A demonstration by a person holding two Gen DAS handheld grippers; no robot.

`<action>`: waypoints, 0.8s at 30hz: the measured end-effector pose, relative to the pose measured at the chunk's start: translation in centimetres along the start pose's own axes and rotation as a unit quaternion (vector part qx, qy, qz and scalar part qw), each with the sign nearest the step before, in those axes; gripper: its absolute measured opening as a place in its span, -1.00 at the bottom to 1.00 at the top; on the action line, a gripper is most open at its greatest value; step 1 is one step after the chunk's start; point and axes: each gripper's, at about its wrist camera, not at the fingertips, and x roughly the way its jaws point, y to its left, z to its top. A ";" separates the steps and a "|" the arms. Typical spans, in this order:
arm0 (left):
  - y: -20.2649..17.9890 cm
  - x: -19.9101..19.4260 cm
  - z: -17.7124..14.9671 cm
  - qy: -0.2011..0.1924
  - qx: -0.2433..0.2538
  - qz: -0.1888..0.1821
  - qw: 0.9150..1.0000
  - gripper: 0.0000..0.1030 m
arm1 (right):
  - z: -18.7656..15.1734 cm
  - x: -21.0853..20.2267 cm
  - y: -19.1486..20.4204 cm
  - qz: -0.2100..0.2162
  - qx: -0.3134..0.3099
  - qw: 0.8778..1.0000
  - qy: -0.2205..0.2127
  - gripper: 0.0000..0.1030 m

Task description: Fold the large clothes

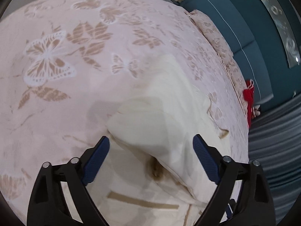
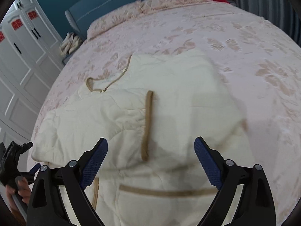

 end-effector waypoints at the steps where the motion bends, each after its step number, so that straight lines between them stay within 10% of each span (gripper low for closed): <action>1: 0.3 0.2 0.1 0.002 -0.008 -0.003 1.000 0.55 | 0.1 1.0 0.4 0.004 -0.001 1.000 0.011 0.57; 7: 1.8 0.7 0.3 0.003 -0.023 0.005 1.000 0.44 | 1.2 2.8 1.5 0.037 0.007 0.998 0.042 -0.93; 14: 0.5 0.5 0.8 -0.005 0.001 0.011 1.000 0.32 | 6.8 -6.6 2.7 0.022 -0.060 0.993 -0.101 -0.94; 20: -0.9 1.1 -1.2 0.004 0.017 0.023 1.000 0.27 | 5.1 1.2 -1.5 -0.110 -0.096 0.989 0.004 -0.95; 24: -0.8 0.8 -2.0 0.017 0.018 0.030 0.999 0.26 | 4.4 3.0 -1.8 -0.125 -0.115 0.985 0.023 -0.92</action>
